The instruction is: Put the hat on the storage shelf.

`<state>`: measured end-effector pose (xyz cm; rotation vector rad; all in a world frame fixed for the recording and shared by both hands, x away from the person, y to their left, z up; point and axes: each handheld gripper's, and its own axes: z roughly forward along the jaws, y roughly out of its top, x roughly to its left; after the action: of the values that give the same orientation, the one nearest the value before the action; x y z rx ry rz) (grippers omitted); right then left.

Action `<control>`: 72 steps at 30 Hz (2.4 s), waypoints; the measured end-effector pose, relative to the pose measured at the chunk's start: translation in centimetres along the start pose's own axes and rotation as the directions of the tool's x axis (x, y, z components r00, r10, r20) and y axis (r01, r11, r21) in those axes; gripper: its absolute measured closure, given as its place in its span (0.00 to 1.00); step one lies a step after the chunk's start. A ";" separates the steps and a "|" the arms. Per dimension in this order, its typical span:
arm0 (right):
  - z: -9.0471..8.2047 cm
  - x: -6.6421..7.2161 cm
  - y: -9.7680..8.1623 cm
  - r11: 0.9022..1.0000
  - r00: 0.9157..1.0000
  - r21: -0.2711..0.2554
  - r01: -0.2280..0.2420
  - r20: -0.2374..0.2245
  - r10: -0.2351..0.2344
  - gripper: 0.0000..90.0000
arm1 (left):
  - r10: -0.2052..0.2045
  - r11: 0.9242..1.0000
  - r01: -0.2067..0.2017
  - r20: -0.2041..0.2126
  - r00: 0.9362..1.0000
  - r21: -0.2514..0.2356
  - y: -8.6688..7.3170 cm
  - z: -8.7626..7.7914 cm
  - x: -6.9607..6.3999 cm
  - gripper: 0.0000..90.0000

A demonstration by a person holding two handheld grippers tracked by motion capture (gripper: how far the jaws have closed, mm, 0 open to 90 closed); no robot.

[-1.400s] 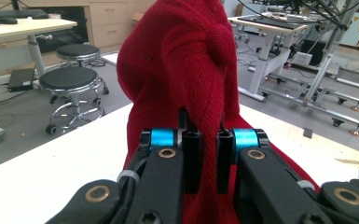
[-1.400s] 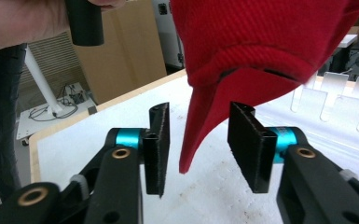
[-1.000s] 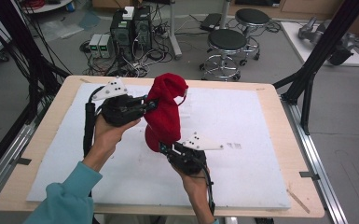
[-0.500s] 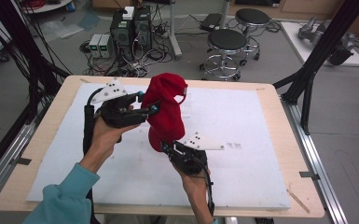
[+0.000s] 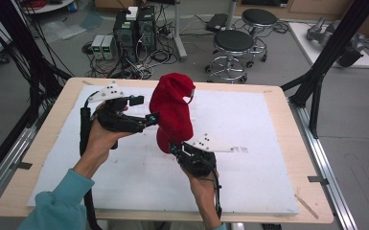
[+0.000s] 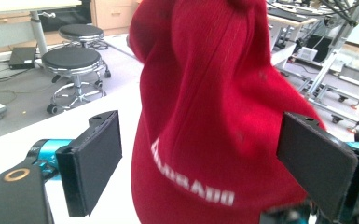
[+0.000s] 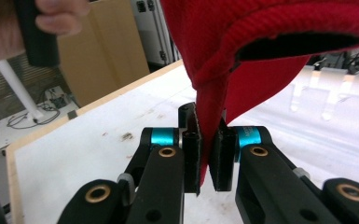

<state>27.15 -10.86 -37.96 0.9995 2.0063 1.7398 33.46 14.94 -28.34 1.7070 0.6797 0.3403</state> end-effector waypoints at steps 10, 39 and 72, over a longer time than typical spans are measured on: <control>-0.3 -2.0 2.1 0.999 0.999 -0.014 0.036 0.034 -0.036 0.95 | 0.045 0.999 -0.044 -0.034 0.998 0.020 -2.5 -2.2 1.1 0.17; 3.8 -10.3 7.4 0.997 0.988 0.034 0.069 0.137 -0.073 0.95 | 0.014 0.999 -0.009 -0.135 0.991 0.040 -13.9 -8.6 5.2 0.17; 8.4 -12.4 6.4 0.993 0.986 0.110 0.037 0.159 -0.054 0.95 | 0.008 0.999 -0.016 -0.188 0.982 -0.042 -17.5 -10.1 6.1 0.17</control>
<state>43.19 -12.81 -36.30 1.0822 2.0194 1.4907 28.09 28.76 -43.44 1.6519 0.7941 0.5263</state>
